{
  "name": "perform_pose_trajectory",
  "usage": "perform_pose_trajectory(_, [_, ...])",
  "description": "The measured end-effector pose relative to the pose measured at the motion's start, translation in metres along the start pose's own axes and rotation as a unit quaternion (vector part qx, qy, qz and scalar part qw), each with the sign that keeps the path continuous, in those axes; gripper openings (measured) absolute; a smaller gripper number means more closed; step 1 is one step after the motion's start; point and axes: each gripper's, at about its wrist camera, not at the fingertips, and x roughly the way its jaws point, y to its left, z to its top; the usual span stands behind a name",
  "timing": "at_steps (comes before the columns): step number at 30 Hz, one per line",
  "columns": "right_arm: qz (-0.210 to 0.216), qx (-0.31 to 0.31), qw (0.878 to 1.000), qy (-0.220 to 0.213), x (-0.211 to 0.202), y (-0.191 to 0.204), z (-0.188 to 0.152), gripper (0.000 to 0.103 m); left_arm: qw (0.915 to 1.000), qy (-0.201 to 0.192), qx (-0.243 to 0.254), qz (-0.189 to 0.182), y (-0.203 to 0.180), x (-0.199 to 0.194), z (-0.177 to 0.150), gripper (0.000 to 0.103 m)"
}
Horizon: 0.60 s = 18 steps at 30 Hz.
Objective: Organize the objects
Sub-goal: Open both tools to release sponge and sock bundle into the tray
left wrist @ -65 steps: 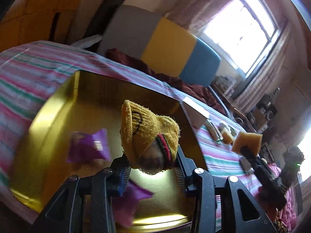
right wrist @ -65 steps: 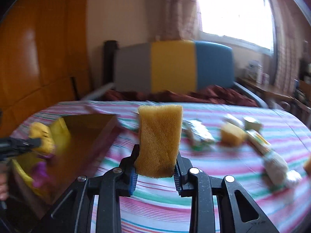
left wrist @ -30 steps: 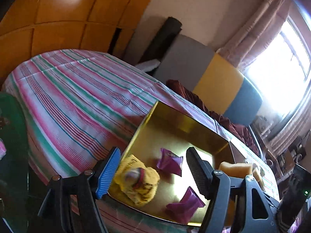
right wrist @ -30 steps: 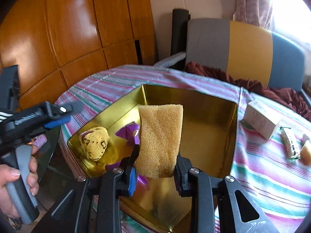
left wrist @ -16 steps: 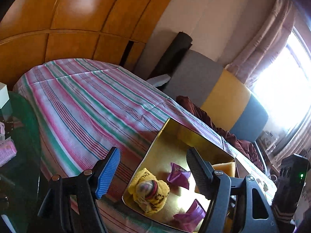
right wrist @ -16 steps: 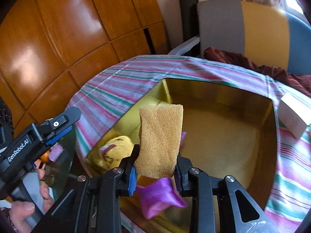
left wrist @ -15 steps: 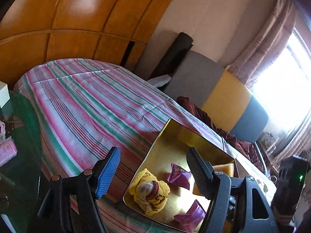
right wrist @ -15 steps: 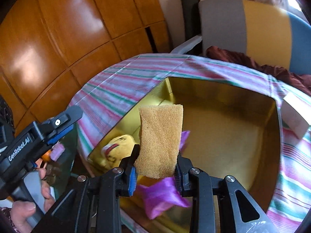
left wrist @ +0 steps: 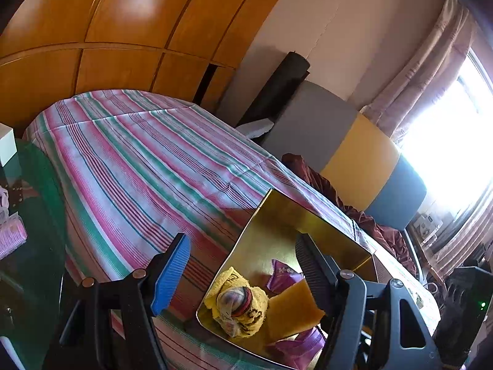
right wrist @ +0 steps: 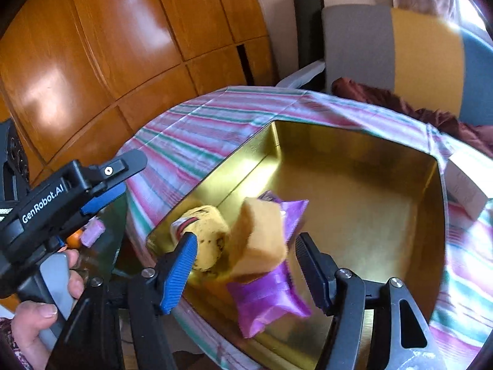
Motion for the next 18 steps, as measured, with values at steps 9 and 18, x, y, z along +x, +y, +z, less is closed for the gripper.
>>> perform_pose_trajectory(9, [-0.018, 0.003, 1.000, -0.010, -0.017, -0.015, 0.002, 0.068, 0.9993, 0.026, 0.018, -0.021, -0.012, 0.008, -0.007, 0.073])
perform_pose_trajectory(18, [-0.077, 0.031, 0.996, -0.039, -0.053, -0.061, -0.001, 0.072, 0.9913, 0.059, 0.095, -0.069, -0.050, 0.010, -0.029, 0.075])
